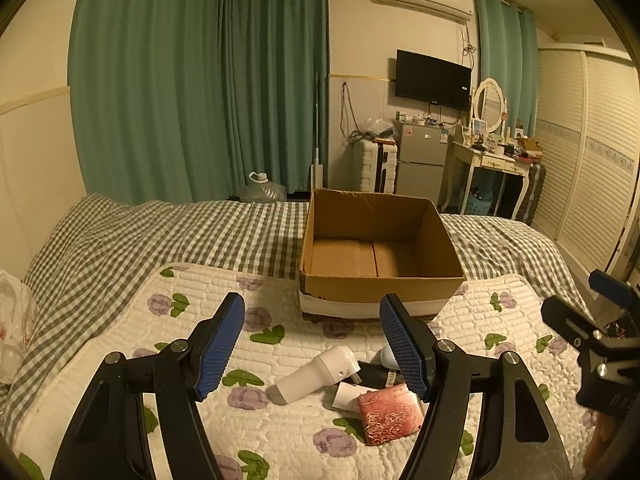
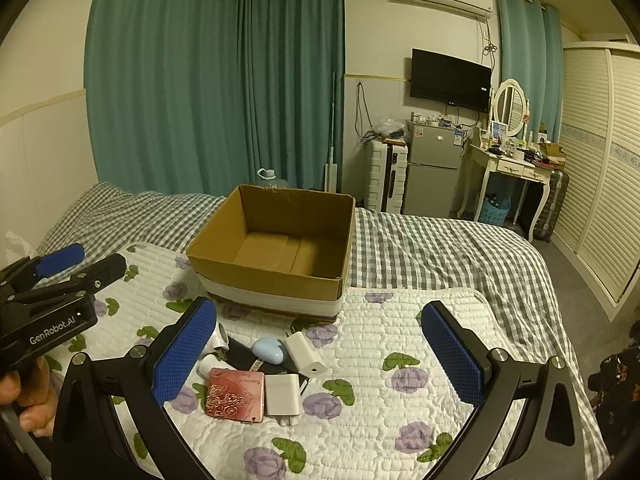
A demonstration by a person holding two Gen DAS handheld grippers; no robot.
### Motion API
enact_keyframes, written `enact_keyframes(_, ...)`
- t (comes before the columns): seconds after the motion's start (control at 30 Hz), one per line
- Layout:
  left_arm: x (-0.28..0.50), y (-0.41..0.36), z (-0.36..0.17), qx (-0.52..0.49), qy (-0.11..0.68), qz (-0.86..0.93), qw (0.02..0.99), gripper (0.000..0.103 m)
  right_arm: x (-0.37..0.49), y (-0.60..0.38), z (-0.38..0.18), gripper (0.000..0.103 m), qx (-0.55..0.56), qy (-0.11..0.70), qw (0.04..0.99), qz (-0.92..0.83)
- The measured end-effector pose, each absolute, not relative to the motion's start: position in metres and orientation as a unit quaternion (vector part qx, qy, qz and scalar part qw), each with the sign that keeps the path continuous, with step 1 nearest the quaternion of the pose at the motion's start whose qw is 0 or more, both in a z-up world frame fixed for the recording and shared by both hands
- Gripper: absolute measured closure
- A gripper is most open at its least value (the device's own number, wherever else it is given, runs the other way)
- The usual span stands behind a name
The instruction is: Organize rigid objects
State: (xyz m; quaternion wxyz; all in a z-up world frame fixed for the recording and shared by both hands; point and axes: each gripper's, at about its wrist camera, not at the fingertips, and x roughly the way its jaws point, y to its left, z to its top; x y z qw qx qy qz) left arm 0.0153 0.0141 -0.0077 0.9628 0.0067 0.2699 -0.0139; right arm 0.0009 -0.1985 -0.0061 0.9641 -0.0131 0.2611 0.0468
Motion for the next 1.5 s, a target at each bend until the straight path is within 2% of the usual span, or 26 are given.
enact_keyframes(0.47, 0.048, 0.033, -0.066, -0.005, 0.348, -0.014, 0.937, 0.03, 0.033, -0.211, -0.045, 0.0, -0.02, 0.296, 0.954, 0.04)
enact_keyframes(1.23, 0.115, -0.006, -0.156, 0.039, 0.457, -0.076, 0.885, 0.03, 0.109, -0.205, -0.144, 0.0, -0.037, 0.393, 0.917, 0.059)
enact_keyframes(1.5, 0.14, 0.002, -0.179, 0.022, 0.49, -0.081, 0.868, 0.028, 0.13, -0.194, -0.169, 0.0, -0.054, 0.414, 0.906, 0.062)
